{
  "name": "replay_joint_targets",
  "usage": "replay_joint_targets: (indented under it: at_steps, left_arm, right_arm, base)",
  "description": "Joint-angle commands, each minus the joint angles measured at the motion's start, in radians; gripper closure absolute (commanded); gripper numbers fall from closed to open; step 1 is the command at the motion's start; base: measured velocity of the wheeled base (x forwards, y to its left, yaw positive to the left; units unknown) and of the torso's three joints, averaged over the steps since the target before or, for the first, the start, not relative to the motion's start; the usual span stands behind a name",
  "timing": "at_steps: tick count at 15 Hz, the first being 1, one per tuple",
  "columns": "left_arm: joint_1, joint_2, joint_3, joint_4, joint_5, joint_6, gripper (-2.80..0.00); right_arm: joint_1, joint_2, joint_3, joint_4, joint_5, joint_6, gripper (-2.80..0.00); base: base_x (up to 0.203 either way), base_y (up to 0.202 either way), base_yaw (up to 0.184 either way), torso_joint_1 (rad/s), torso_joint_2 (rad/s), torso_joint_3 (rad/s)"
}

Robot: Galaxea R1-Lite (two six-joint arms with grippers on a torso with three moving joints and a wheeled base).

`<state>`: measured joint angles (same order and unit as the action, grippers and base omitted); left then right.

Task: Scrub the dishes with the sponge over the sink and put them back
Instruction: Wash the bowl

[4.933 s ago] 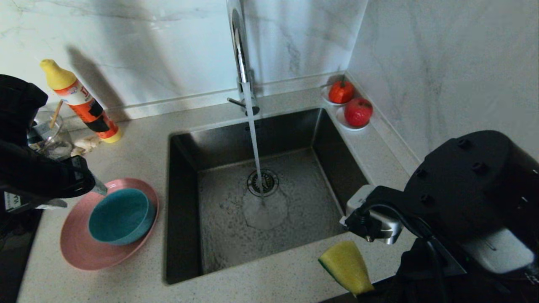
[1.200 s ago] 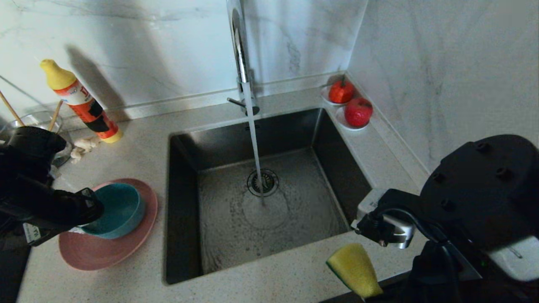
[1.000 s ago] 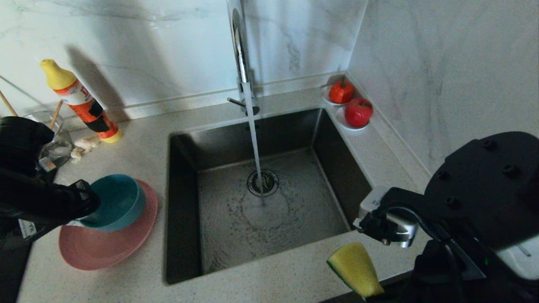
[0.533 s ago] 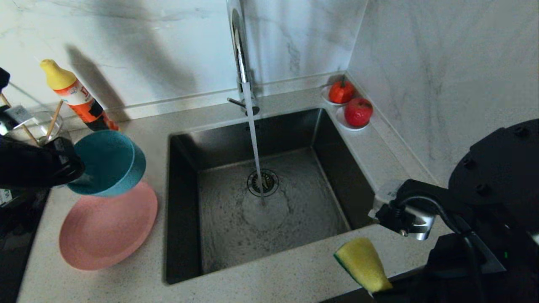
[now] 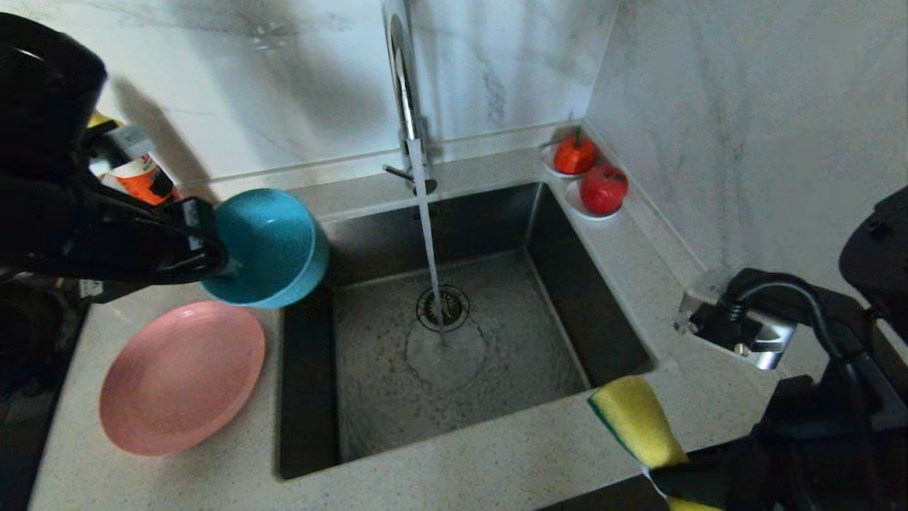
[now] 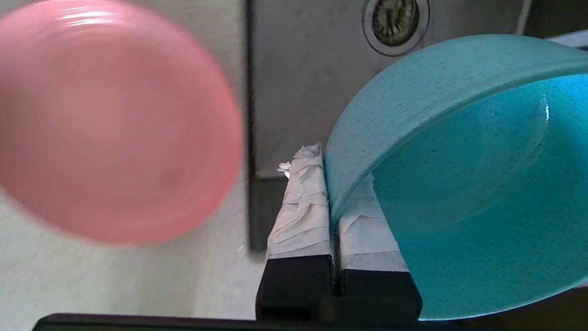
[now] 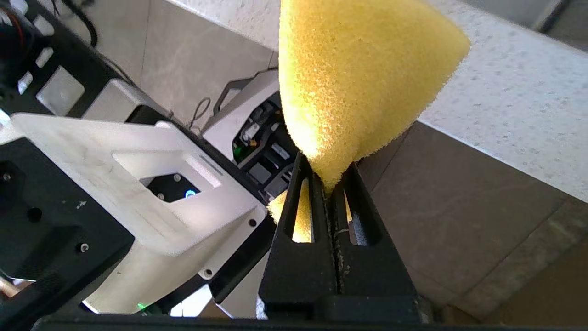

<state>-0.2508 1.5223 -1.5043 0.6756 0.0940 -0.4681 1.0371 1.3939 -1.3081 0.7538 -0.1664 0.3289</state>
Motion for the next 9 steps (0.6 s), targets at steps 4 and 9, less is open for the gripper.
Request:
replay_joint_targets:
  at_steps: [4, 9]
  left_arm:
    - [-0.099, 0.209, -0.06, -0.027, 0.016, -0.075, 0.0]
    - [-0.12, 0.325, -0.166, -0.028, 0.013, -0.103, 0.0]
  right_arm:
    - [-0.022, -0.03, -0.003, 0.002, 0.008, 0.002, 0.0]
    - [-0.04, -0.041, 0.001, 0.001, 0.024, 0.002, 0.0]
  base:
    - [0.0, 0.0, 0.0, 0.0, 0.0, 0.0]
    - [0.0, 0.0, 0.0, 0.0, 0.0, 0.0]
